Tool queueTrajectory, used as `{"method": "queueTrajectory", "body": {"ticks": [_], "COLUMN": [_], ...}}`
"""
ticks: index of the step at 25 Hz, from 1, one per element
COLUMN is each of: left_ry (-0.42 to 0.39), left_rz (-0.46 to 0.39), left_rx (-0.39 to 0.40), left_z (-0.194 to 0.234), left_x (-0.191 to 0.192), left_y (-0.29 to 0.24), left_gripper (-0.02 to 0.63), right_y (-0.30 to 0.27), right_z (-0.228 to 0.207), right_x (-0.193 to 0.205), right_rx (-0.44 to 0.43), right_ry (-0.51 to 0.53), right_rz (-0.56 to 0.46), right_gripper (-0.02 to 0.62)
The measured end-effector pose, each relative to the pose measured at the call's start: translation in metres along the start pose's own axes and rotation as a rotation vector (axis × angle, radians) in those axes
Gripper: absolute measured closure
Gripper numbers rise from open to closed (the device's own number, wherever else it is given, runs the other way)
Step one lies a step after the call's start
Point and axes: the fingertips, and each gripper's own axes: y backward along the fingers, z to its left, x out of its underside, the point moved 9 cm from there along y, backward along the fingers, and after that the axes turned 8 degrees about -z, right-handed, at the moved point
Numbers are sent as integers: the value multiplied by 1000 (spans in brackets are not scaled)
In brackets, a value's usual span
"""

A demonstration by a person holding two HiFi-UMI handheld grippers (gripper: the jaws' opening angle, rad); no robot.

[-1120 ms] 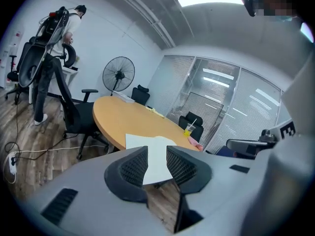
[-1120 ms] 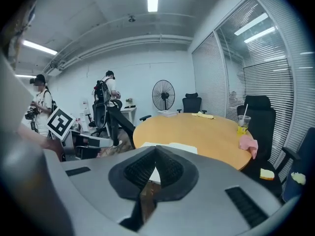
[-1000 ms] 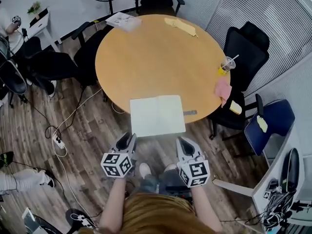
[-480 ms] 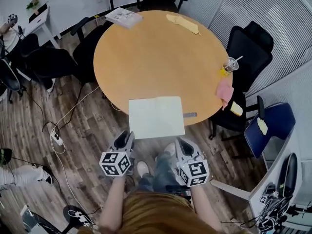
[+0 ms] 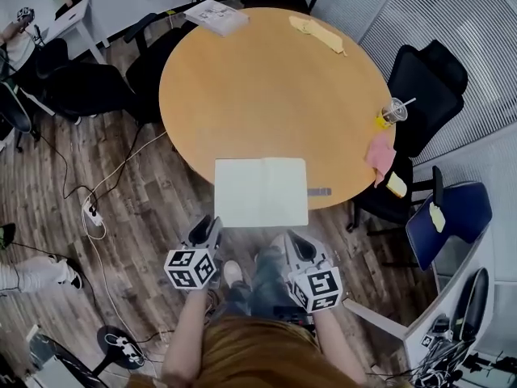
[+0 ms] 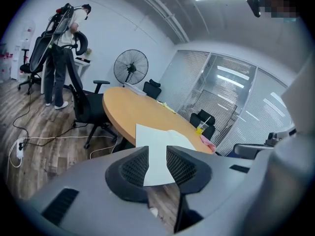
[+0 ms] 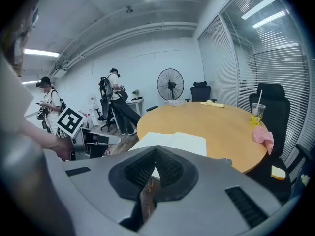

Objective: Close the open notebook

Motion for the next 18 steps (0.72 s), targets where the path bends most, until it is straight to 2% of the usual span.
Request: {"method": "queueTrajectory", "body": {"ticks": [5, 14, 18], "left_ry": [33, 230, 237], "left_rz": [34, 81, 115], "left_rx": [-51, -99, -108], "left_z": [11, 29, 31], "left_x": [15, 44, 50], "left_y": [0, -15, -21], "left_gripper": [486, 449, 440], "right_y": [-6, -18, -23], "right_z": [-3, -20, -27], "right_x": [8, 18, 19], "right_rx": [-22, -39, -42], "right_ry": [-11, -24, -21], "right_rz": [32, 77, 93], "right_gripper": [583, 583, 583]}}
